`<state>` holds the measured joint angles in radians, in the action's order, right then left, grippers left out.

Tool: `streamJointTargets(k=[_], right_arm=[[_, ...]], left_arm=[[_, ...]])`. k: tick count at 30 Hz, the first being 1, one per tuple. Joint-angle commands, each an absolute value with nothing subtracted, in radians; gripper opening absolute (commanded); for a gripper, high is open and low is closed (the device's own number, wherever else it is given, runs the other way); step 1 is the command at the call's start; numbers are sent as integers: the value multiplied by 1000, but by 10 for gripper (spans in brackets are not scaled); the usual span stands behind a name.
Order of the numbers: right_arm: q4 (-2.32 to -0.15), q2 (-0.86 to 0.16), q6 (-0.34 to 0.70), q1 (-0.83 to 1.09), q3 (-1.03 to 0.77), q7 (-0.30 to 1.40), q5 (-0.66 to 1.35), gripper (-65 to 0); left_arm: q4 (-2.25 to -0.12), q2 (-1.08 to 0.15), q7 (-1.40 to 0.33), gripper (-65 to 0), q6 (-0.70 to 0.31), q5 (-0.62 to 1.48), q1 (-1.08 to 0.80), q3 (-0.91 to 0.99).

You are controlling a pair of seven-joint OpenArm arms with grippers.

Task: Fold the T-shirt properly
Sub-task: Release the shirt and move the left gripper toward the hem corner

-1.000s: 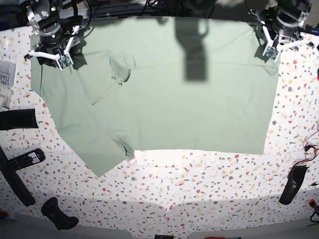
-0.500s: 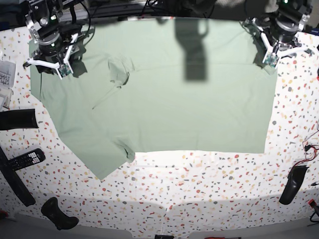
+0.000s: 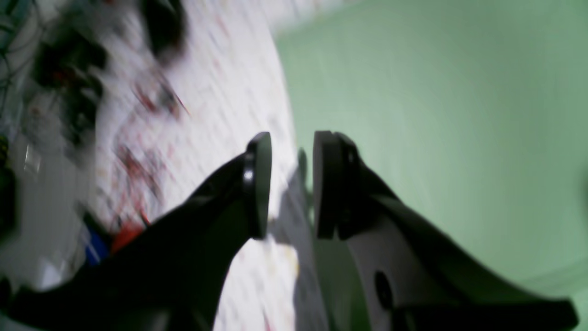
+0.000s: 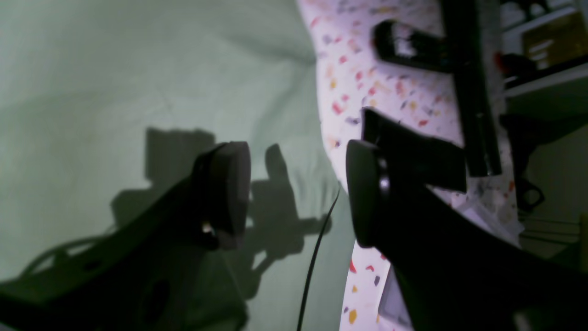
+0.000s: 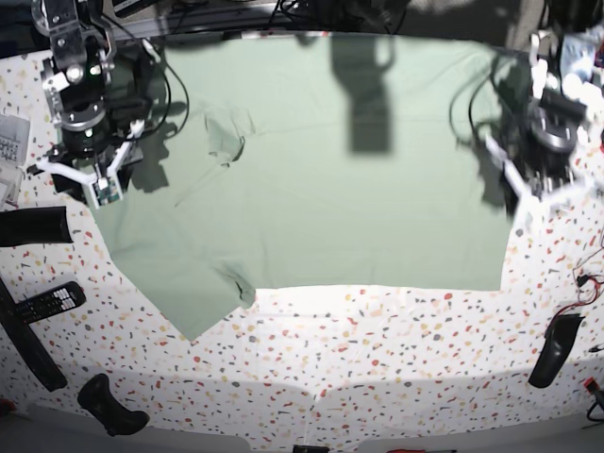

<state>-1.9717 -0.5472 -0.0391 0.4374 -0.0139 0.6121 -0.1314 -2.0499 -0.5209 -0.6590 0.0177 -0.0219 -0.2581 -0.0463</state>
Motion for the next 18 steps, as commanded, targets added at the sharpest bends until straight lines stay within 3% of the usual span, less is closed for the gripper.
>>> streamJointTargets(k=[1,3,9,14,18], right_arm=[[-1989,-559,-54,424,-20,596,-146,-327],[-1989,-559,-53,413,-20,634,-146,-327],[-1989,-557,-52,398,-20,791,-146,-328],[-1989,-556,-52,399,-20,782,-111,-327],[-1989,-532,-36,399,-20,782,-153,-327]], left_arm=[[-2067,-532,-574,-510,27,-32,-218,-40],[-2066,-532,-472,-510,27,-6,-160,-40],[-1915,-530,-481,-510,9,156,28,-40],[-1624,-529,-494,-508,-160,287,179,-40],[-1349,-520,-652,-508,-295,429,330,-40]])
